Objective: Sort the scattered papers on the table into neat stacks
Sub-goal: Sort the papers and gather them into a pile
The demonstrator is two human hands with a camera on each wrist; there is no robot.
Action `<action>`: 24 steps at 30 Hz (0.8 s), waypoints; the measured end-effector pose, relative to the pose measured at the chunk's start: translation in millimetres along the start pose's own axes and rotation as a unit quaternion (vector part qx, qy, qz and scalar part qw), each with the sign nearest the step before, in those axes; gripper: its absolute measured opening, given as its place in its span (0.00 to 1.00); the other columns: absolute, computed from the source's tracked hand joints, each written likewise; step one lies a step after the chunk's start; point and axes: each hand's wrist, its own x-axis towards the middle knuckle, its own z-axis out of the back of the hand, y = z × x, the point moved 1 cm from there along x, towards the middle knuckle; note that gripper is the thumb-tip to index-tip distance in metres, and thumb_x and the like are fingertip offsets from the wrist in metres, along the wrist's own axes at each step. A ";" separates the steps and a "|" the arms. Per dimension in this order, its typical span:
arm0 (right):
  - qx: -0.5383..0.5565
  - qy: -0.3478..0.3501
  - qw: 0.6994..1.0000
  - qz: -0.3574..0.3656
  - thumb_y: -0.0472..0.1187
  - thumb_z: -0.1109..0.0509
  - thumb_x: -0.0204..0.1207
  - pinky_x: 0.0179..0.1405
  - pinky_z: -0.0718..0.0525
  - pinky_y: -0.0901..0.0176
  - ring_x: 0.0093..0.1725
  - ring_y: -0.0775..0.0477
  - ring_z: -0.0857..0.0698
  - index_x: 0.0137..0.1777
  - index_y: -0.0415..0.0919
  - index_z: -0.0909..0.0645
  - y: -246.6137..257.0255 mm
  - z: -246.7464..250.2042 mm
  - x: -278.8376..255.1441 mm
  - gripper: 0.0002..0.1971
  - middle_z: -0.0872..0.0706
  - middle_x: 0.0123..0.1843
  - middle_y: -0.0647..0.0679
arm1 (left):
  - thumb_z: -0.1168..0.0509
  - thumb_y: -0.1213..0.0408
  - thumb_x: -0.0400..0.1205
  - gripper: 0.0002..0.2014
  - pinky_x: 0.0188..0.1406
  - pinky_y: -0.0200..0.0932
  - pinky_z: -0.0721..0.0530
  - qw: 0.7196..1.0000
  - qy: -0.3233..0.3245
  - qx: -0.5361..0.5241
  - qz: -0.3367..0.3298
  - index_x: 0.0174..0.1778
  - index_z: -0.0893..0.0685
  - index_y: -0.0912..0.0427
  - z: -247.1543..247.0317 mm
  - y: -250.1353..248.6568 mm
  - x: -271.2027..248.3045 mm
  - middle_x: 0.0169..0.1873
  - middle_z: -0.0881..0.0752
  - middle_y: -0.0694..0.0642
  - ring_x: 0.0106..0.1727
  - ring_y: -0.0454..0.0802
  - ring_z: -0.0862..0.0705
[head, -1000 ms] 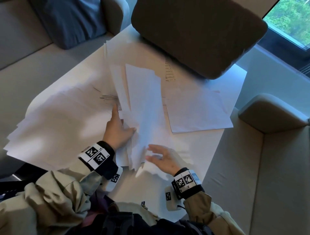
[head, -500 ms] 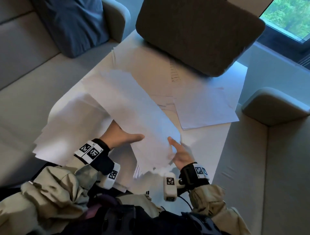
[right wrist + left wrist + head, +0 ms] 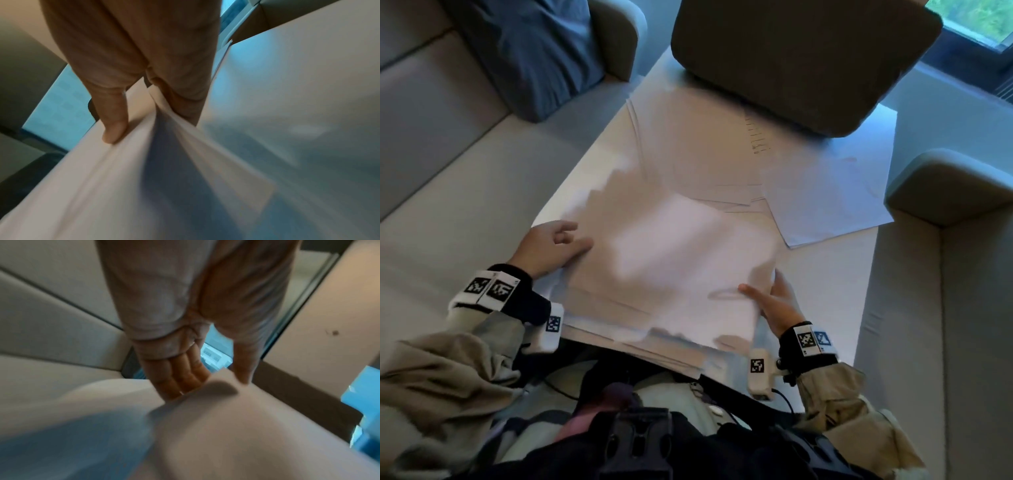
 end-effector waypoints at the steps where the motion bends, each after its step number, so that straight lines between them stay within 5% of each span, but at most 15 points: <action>1: -0.014 0.014 1.000 -0.004 0.45 0.14 0.49 0.56 0.14 0.43 0.57 0.39 0.13 0.64 0.39 0.25 -2.6 -9.2 -1.8 0.41 0.14 0.58 0.38 | 0.26 0.59 0.75 0.17 0.56 0.50 0.20 0.998 -0.003 0.063 -0.012 0.58 0.18 0.59 4.1 6.0 -0.1 0.49 0.14 0.59 0.52 0.56 0.16; 6: -0.121 -0.002 0.992 -0.033 0.39 0.14 0.56 0.65 0.19 0.39 0.63 0.39 0.17 0.71 0.37 0.35 -15.7 -48.2 1.7 0.45 0.19 0.65 0.40 | 0.26 0.61 0.73 0.19 0.54 0.47 0.22 0.967 -0.019 0.251 0.029 0.56 0.17 0.65 22.1 27.6 2.0 0.54 0.13 0.64 0.54 0.60 0.16; 9: -0.312 -0.036 0.949 -0.015 0.41 0.17 0.63 0.76 0.32 0.50 0.75 0.38 0.31 0.82 0.36 0.52 -15.6 -59.0 -1.7 0.55 0.35 0.76 0.38 | 0.27 0.54 0.64 0.40 0.65 0.51 0.28 0.961 -0.026 0.276 0.011 0.70 0.27 0.70 21.4 34.2 0.8 0.64 0.21 0.69 0.66 0.64 0.24; 13: -0.482 -0.025 0.869 0.111 0.54 0.24 0.69 0.76 0.34 0.41 0.81 0.38 0.44 0.81 0.51 0.40 -15.2 -66.9 -9.3 0.43 0.51 0.83 0.42 | 0.30 0.49 0.67 0.39 0.76 0.51 0.36 0.941 0.007 0.329 -0.077 0.74 0.26 0.63 -0.6 35.3 -3.7 0.76 0.33 0.67 0.77 0.62 0.35; 16: -0.560 0.066 0.816 0.124 0.58 0.29 0.72 0.76 0.37 0.35 0.83 0.44 0.47 0.78 0.55 0.34 -20.2 -71.2 -10.6 0.35 0.48 0.85 0.51 | 0.26 0.50 0.70 0.39 0.77 0.54 0.36 0.927 0.060 0.361 -0.084 0.77 0.31 0.53 -31.1 37.8 -15.1 0.81 0.43 0.59 0.81 0.57 0.43; 18: -0.553 0.077 0.821 0.120 0.56 0.29 0.73 0.76 0.35 0.38 0.80 0.46 0.39 0.74 0.54 0.28 -17.9 -68.0 -5.0 0.29 0.38 0.81 0.52 | 0.26 0.47 0.70 0.45 0.78 0.55 0.37 0.913 0.073 0.397 -0.068 0.80 0.39 0.51 -48.4 38.0 -20.5 0.83 0.50 0.56 0.82 0.56 0.49; 21: -0.464 0.005 0.878 0.116 0.50 0.27 0.73 0.69 0.25 0.47 0.66 0.47 0.21 0.62 0.48 0.17 -2.0 -47.6 23.3 0.18 0.19 0.66 0.49 | 0.25 0.50 0.70 0.46 0.77 0.54 0.37 0.908 0.067 0.409 -0.052 0.81 0.42 0.52 -60.2 36.0 -20.8 0.83 0.54 0.57 0.83 0.57 0.52; 24: -0.463 -0.072 0.879 0.094 0.44 0.28 0.74 0.67 0.23 0.51 0.64 0.41 0.20 0.66 0.41 0.21 18.8 -9.9 67.2 0.21 0.20 0.65 0.42 | 0.23 0.55 0.69 0.45 0.77 0.54 0.35 0.912 0.061 0.405 -0.041 0.80 0.39 0.54 -67.0 32.2 -19.3 0.83 0.52 0.60 0.82 0.59 0.51</action>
